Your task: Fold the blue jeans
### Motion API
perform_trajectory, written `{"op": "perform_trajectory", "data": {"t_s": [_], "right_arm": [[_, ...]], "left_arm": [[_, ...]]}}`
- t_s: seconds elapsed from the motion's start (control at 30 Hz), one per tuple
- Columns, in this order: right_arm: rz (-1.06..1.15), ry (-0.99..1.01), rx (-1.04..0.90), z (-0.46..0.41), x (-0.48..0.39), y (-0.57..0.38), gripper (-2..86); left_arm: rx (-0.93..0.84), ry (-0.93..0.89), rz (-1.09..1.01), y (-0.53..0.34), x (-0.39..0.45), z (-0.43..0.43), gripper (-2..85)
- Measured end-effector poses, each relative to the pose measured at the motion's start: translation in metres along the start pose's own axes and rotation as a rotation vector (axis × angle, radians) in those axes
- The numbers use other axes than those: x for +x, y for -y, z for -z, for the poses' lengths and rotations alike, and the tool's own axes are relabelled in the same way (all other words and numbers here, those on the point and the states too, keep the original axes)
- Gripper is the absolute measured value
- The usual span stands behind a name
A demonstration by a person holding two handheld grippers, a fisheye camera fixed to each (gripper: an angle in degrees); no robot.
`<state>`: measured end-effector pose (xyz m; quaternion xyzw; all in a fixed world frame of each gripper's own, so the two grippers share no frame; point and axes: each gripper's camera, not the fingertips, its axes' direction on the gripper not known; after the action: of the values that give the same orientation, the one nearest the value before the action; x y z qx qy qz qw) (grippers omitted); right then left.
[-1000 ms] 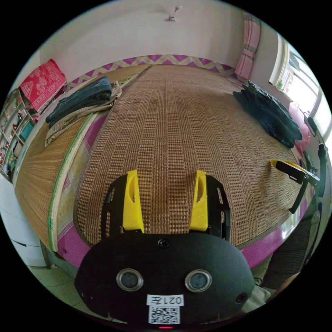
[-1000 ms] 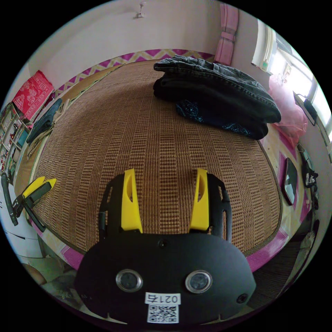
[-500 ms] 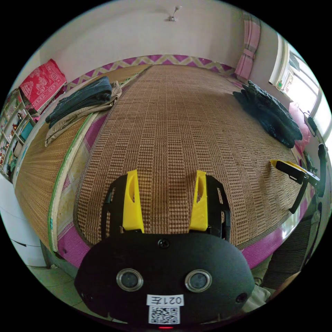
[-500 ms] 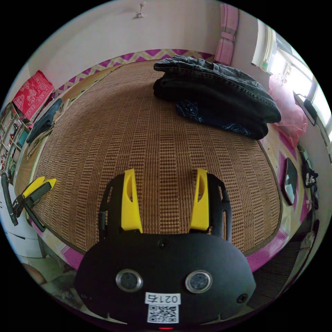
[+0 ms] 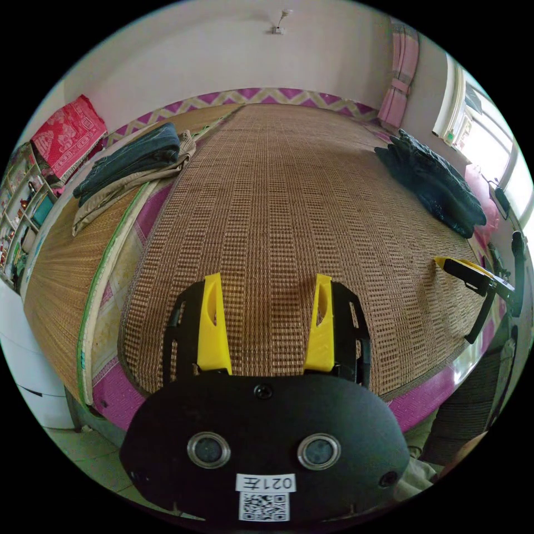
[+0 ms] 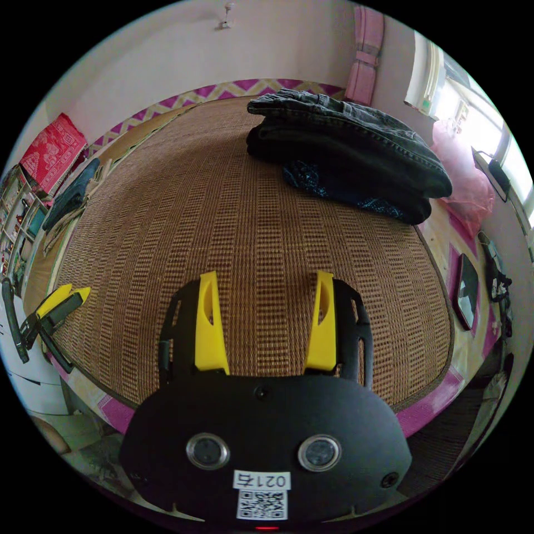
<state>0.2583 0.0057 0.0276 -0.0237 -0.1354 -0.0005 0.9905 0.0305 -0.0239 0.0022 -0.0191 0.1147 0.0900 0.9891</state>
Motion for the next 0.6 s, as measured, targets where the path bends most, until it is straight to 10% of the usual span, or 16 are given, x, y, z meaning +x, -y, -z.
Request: {"op": "perform_trajectory", "data": {"t_s": [0.6], "right_arm": [[0.000, -0.001, 0.001, 0.016, -0.005, -0.002, 23.2]], "left_arm": [[0.002, 0.000, 0.000, -0.001, -0.016, 0.014, 21.9]]}}
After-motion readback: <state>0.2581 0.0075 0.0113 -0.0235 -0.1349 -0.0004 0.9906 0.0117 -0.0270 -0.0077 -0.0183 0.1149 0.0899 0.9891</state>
